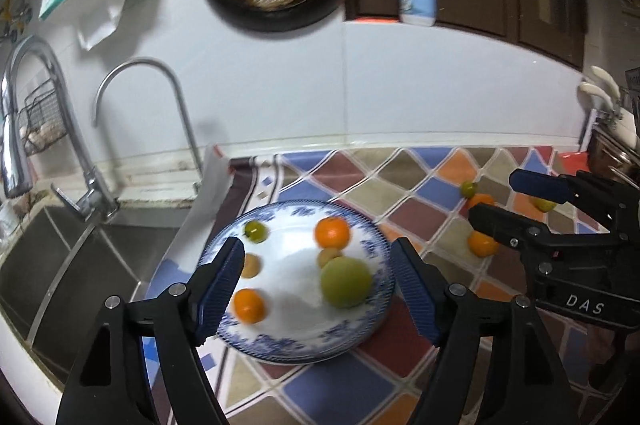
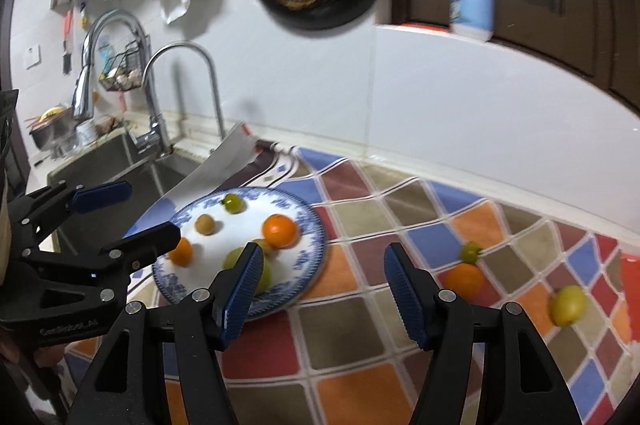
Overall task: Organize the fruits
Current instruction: 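Move both tools from the plate toward the remaining fruits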
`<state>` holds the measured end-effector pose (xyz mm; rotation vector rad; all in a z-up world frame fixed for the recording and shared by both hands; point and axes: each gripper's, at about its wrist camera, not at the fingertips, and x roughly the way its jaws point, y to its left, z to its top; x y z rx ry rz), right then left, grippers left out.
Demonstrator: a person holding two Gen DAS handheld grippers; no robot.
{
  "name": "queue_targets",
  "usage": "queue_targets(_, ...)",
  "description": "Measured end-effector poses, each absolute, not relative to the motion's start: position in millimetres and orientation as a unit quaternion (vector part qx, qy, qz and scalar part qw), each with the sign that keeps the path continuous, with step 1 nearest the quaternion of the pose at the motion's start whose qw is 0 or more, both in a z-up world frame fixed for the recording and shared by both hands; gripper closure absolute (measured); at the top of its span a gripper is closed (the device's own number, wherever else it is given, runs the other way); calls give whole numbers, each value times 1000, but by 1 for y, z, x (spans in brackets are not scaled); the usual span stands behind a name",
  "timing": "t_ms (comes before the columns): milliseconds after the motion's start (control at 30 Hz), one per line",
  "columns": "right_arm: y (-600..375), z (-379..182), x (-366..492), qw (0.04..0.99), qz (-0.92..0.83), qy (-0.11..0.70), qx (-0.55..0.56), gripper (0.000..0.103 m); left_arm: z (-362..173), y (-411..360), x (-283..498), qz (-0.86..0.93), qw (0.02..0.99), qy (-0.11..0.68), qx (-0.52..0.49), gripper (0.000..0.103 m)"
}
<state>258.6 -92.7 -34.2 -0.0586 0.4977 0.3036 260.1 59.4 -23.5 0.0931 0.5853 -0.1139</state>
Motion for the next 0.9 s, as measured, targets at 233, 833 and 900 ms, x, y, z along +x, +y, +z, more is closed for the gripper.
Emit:
queue_targets(233, -129, -23, 240, 969, 105, 221, -26, 40, -14, 24, 256, -92, 958, 266, 62, 27)
queue_targets(833, -226, -40, 223, 973, -8, 228, 16, 37, -19, -58, 267, -124, 953, 272, 58, 24)
queue_targets(900, -236, -45, 224, 972, -19, 232, 25, 37, -24, -65, 269, -125, 950, 279, 59, 24)
